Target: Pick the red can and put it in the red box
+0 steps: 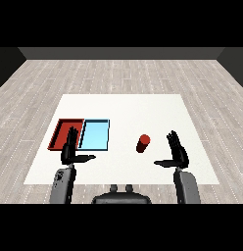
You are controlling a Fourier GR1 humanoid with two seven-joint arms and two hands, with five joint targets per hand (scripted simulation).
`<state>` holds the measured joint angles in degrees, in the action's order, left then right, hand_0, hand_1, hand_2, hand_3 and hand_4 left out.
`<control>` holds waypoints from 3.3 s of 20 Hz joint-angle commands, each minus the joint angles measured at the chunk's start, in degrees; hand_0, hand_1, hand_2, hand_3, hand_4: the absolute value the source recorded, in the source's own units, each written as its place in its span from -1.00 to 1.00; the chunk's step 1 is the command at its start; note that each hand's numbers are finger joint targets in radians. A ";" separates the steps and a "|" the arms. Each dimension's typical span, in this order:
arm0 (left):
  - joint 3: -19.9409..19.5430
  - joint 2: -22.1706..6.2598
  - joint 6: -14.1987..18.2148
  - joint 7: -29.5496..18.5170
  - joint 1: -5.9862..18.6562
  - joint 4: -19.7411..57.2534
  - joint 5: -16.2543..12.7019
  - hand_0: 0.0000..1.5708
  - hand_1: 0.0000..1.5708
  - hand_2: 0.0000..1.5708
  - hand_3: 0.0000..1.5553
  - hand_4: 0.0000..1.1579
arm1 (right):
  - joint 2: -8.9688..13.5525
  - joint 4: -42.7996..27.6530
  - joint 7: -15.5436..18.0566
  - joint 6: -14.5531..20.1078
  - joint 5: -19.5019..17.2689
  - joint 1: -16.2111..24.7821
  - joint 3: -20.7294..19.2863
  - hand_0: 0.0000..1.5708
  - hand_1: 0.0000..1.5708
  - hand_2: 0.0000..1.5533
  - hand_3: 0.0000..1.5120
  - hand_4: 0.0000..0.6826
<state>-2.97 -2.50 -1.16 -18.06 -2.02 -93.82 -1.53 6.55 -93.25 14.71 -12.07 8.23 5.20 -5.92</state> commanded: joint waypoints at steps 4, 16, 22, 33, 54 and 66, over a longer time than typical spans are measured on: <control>-2.29 -2.33 -4.00 -2.00 -3.16 -2.23 -3.40 -1.00 -1.00 -1.00 -1.00 -1.00 | -0.12 0.72 2.09 -1.86 0.62 0.52 -1.20 -1.00 -1.00 -1.00 -1.00 -1.00; -0.16 0.76 1.10 -4.44 3.88 4.96 0.86 -1.00 -1.00 -1.00 -1.00 -1.00 | -1.14 5.12 2.30 -1.29 0.35 -3.48 -1.95 -1.00 -1.00 -1.00 -1.00 -1.00; 1.23 1.77 0.44 -4.03 0.42 2.17 0.07 -1.00 -1.00 -1.00 -1.00 -1.00 | -1.29 8.98 2.84 -1.49 1.58 -5.87 -2.60 -1.00 -1.00 -1.00 -1.00 -1.00; -3.31 -2.59 -4.26 -2.46 0.10 0.74 -5.22 -1.00 -1.00 -1.00 -1.00 -1.00 | -3.29 13.52 1.28 0.07 3.36 -10.20 -1.65 -1.00 -1.00 -1.00 -1.00 -1.00; -1.75 -0.54 -2.80 -3.69 0.06 0.13 -4.39 -1.00 -1.00 -1.00 -1.00 -1.00 | -4.80 39.82 13.72 3.43 2.41 -22.36 -0.45 -1.00 -1.00 -1.00 -1.00 -1.00; -5.10 -1.79 -3.18 -7.99 4.92 9.17 -4.99 -1.00 -1.00 -1.00 -1.00 -1.00 | -6.51 32.71 10.25 5.95 4.03 -18.89 4.24 -1.00 -1.00 -1.00 -1.00 -1.00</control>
<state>-5.15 -2.85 -2.58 -21.21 -0.04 -91.84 -5.26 0.75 -57.23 25.92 -8.04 12.13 -15.84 -3.93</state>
